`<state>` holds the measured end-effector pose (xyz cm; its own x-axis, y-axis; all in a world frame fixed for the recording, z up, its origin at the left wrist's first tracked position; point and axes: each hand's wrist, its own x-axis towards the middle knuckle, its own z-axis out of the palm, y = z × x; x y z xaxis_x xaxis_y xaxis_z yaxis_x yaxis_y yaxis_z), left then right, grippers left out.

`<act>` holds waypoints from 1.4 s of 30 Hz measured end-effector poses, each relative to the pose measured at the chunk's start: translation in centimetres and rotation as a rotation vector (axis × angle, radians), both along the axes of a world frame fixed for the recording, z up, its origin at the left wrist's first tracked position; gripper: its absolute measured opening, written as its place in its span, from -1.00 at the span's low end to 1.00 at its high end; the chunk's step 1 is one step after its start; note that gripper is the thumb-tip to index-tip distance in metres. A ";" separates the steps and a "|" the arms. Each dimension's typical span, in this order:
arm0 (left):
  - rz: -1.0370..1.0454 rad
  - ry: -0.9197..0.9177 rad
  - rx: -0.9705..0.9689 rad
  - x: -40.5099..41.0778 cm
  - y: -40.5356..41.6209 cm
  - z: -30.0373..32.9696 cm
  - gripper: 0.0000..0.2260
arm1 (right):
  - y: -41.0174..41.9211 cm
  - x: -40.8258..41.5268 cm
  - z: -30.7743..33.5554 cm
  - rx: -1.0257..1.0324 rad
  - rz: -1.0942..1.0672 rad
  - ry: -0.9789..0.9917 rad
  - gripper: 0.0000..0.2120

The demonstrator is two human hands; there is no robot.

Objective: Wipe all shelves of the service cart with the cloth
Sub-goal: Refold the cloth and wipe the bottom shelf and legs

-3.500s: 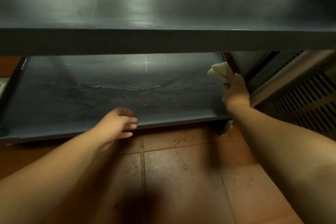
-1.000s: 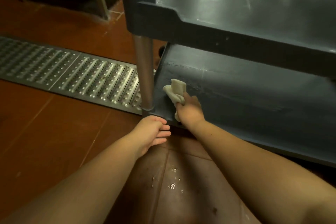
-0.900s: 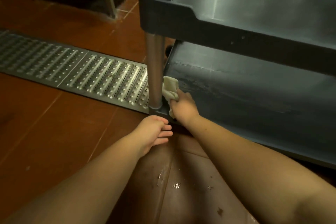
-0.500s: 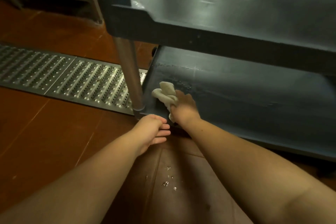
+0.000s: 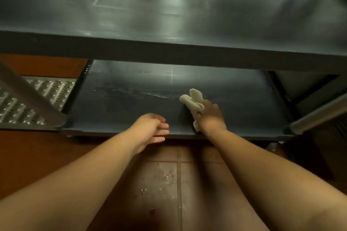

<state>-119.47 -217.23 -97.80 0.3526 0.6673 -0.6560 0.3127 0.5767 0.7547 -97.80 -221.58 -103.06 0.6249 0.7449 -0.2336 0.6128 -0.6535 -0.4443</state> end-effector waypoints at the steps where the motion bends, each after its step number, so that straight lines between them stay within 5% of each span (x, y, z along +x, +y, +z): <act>1: -0.015 0.002 0.005 1.3 -0.4 -0.1 -0.76 | -1.0 1.8 -0.1 -0.003 -0.029 -0.004 -0.68; 12: -0.025 -0.006 -0.037 10.0 -3.4 -2.3 -0.78 | -9.9 19.0 0.1 -0.179 -0.208 -0.386 -0.59; 15: -0.024 -0.024 -0.032 11.0 -3.5 -2.7 -0.78 | -10.1 20.3 0.2 -0.074 -0.261 -0.443 -0.64; 19: -0.005 -0.076 -0.025 12.6 -3.4 -2.5 -0.75 | -9.8 20.5 -0.3 0.158 -0.347 -0.400 -0.57; 27: 0.088 -0.158 0.013 13.8 -1.9 -2.6 -0.75 | -8.8 21.6 -0.4 0.127 -0.417 -0.334 -0.47; 32: 0.116 -0.166 -0.013 12.7 -1.1 -3.1 -0.74 | -7.7 21.7 -0.9 0.133 -0.379 -0.127 -0.34; 42: 0.106 -0.147 -0.029 9.9 0.9 -3.0 -0.74 | -5.3 18.2 -0.3 0.115 -0.273 -0.139 -0.53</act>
